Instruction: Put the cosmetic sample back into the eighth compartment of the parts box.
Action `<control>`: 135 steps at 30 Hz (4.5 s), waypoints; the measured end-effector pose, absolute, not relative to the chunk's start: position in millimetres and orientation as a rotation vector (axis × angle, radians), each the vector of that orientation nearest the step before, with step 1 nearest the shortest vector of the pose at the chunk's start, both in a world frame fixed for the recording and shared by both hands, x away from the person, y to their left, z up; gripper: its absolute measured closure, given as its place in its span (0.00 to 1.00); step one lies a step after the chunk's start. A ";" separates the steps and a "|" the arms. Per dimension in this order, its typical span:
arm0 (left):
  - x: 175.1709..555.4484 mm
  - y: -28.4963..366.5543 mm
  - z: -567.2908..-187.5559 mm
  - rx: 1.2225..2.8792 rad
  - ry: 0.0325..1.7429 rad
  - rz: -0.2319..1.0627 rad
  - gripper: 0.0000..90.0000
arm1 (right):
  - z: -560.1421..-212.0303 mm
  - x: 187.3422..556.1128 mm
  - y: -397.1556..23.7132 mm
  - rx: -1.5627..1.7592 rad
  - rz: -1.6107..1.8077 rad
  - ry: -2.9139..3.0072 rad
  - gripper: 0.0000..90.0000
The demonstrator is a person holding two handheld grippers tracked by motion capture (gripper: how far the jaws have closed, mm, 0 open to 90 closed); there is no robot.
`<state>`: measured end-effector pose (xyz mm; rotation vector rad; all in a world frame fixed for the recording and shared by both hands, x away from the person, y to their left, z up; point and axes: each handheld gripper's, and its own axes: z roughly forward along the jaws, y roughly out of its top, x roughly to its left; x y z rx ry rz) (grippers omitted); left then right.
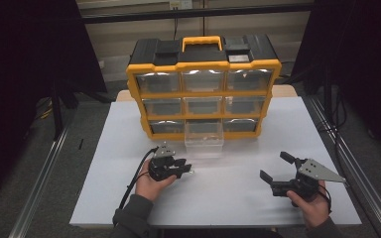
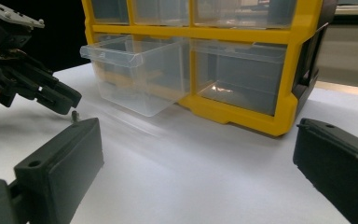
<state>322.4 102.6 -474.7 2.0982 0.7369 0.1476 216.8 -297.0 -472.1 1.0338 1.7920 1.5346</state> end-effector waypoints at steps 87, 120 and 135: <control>333.6 100.3 -393.8 2.133 0.744 -0.055 0.90 | -471.3 218.2 -296.0 0.997 1.552 1.801 0.01; 346.1 88.2 -365.9 2.144 0.712 -0.080 0.90 | -472.5 218.9 -296.7 1.008 1.550 1.801 0.01; 354.1 85.2 -353.4 2.146 0.713 -0.066 0.90 | -472.3 218.6 -297.6 1.012 1.553 1.798 0.01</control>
